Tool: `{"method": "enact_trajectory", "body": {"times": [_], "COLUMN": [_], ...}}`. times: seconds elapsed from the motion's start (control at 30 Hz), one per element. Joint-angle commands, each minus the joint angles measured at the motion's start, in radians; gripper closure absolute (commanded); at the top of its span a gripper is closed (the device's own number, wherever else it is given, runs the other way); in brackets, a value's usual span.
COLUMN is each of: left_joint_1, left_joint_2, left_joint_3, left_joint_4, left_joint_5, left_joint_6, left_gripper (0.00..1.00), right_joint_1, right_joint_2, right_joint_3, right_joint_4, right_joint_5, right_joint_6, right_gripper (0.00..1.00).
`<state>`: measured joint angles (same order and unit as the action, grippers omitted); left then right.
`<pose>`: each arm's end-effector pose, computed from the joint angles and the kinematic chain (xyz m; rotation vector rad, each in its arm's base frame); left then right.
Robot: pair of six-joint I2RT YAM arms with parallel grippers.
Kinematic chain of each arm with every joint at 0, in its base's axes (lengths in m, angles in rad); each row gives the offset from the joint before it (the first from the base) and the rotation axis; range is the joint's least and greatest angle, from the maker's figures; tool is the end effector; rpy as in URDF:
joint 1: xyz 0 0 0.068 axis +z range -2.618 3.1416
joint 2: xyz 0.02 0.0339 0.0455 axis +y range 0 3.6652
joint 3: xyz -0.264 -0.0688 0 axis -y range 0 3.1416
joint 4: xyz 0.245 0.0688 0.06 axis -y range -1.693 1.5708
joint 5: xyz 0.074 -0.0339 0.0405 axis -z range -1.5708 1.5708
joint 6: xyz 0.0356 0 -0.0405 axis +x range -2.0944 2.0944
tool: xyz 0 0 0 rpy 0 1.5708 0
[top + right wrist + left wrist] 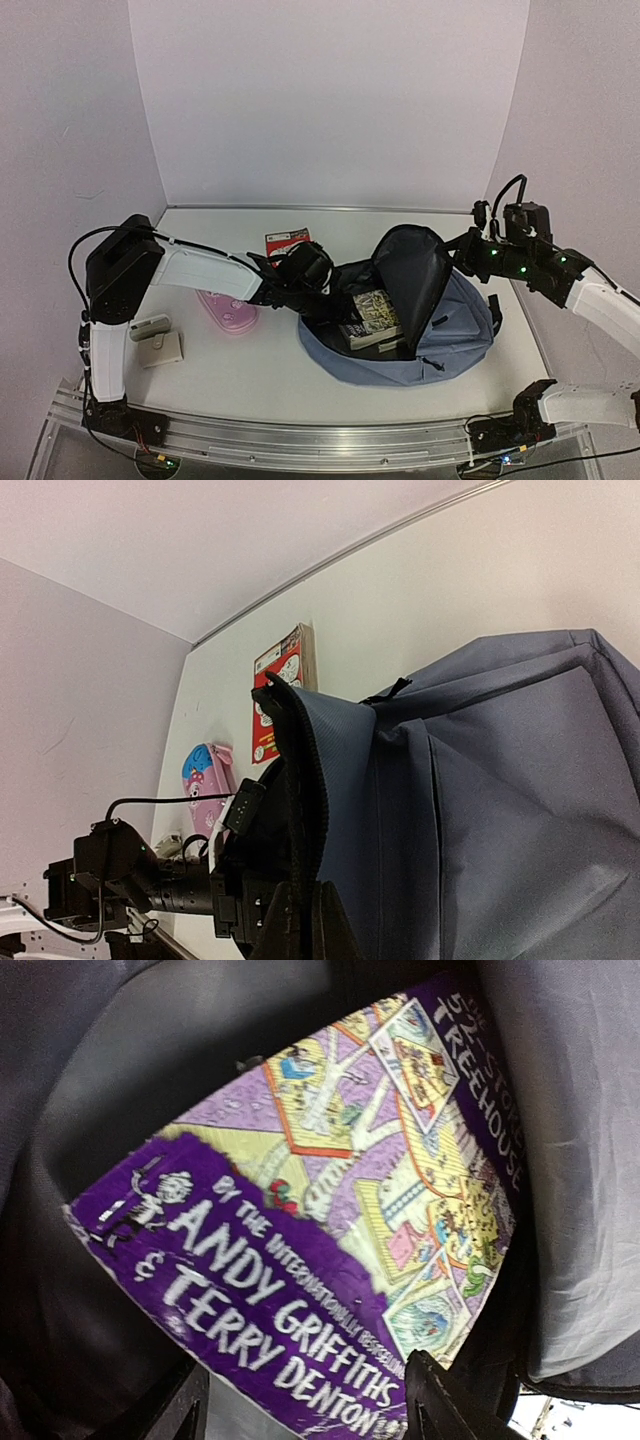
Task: Pack the student bag
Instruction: Place the book in the student bag.
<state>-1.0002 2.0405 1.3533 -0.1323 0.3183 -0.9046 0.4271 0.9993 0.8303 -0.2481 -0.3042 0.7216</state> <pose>0.2286 -0.3768 0.1611 0.3032 2.7199 -1.1318 0.2027 0.1039 0.3097 0.1015 2.1201 1.0184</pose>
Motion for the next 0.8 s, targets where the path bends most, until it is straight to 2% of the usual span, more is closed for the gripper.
{"method": "enact_trajectory", "body": {"times": [0.0,0.3,0.47,0.67,0.77], "left_joint_1": [-0.01,-0.032,-0.046,-0.046,-0.046], "left_joint_2": [0.016,0.135,0.196,0.157,0.096], "left_joint_3": [0.068,0.232,0.324,0.294,0.24], "left_joint_4": [-0.01,0.052,0.053,0.044,0.045], "left_joint_5": [0.01,0.074,0.088,0.046,0.018], "left_joint_6": [0.018,0.023,0.033,0.055,0.077], "left_gripper": [0.38,0.48,0.5,0.49,0.42], "right_joint_1": [0.0,0.0,0.0,0.001,0.0], "right_joint_2": [-0.018,-0.017,-0.024,-0.03,-0.033], "right_joint_3": [0.002,-0.006,-0.01,-0.02,-0.034], "right_joint_4": [0.05,0.05,0.05,0.05,0.05], "right_joint_5": [0.015,0.012,0.012,0.03,0.074], "right_joint_6": [-0.015,-0.015,-0.014,-0.011,-0.007], "right_gripper": [1.0,1.0,1.0,1.0,1.0]}}
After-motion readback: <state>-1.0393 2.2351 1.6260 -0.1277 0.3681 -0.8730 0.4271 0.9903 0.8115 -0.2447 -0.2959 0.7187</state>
